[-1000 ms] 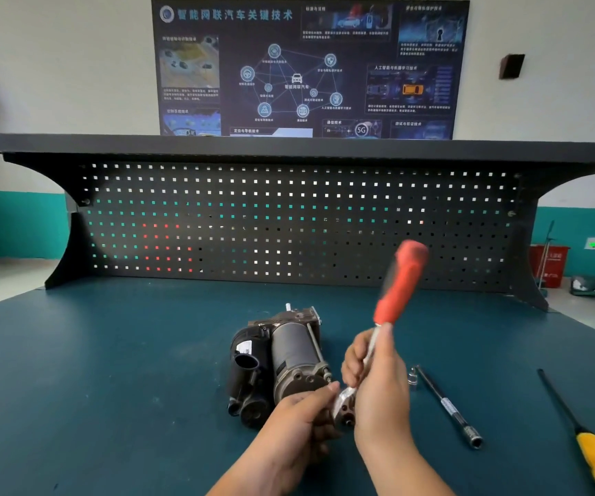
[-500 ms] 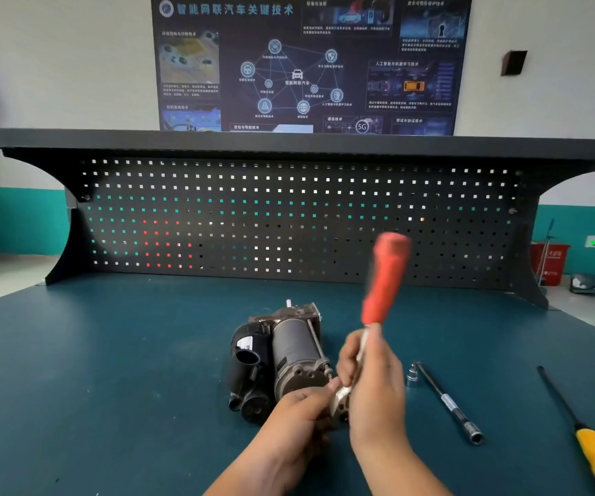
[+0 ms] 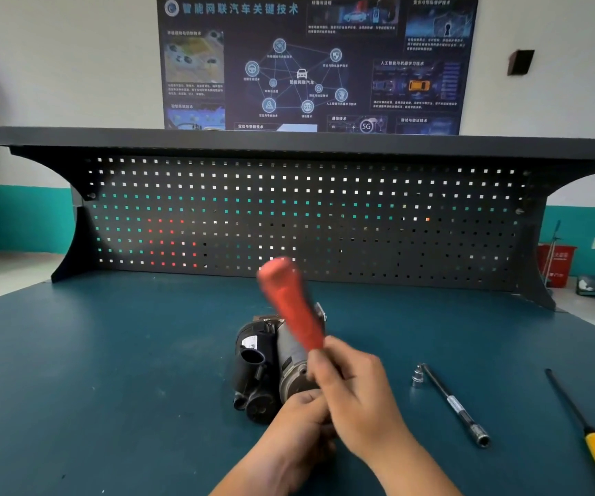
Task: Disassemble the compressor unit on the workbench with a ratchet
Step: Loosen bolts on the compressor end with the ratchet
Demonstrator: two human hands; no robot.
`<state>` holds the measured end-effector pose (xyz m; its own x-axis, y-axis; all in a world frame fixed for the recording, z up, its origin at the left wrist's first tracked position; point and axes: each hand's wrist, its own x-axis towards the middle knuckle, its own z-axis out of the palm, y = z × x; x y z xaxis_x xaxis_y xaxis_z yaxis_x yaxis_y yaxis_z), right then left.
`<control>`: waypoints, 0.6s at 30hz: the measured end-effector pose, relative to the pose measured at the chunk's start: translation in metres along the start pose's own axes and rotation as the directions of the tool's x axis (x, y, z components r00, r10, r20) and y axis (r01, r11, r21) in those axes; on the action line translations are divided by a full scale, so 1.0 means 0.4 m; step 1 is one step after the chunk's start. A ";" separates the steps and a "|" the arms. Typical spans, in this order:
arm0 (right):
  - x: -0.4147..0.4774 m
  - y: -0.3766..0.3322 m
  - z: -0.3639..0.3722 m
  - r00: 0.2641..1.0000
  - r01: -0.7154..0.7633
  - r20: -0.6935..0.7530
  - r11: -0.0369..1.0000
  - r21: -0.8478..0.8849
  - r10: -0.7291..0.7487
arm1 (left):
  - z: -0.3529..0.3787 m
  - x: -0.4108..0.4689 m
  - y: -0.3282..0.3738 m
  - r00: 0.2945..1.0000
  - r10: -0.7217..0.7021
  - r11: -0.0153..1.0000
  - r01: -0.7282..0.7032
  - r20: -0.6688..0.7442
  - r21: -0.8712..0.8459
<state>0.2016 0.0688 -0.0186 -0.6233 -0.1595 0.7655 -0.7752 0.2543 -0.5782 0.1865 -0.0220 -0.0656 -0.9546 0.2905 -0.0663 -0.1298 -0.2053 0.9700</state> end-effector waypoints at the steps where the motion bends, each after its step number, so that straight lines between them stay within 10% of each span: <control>1: -0.002 0.000 0.002 0.998 0.039 0.058 0.993 -0.112 -0.033 | -0.001 -0.002 0.000 1.000 0.023 1.000 -0.023 0.008 0.013; 4: -0.004 -0.001 0.007 0.999 0.036 0.028 0.986 -0.161 -0.032 | 0.005 -0.004 0.005 0.998 0.064 0.998 -0.064 0.006 -0.014; 7: -0.005 -0.010 0.014 0.975 -0.090 -0.179 0.969 0.228 0.133 | 0.015 -0.005 0.015 0.999 0.037 0.997 -0.037 -0.005 -0.073; 14: 0.020 0.011 -0.019 0.563 -0.131 -0.347 0.496 0.858 0.750 | 0.018 0.003 0.022 0.999 0.028 0.997 -0.031 -0.038 -0.072; 18: 0.025 0.012 -0.025 0.568 -0.149 -0.319 0.476 0.867 0.758 | 0.020 0.000 0.021 0.999 0.006 0.998 -0.009 -0.048 -0.066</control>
<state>0.1927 0.0777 -0.0108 -0.9094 0.4069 0.0866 -0.3654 -0.6819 -0.6336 0.1878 -0.0164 -0.0557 -0.9672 0.2438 -0.0715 -0.1384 -0.2697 0.9530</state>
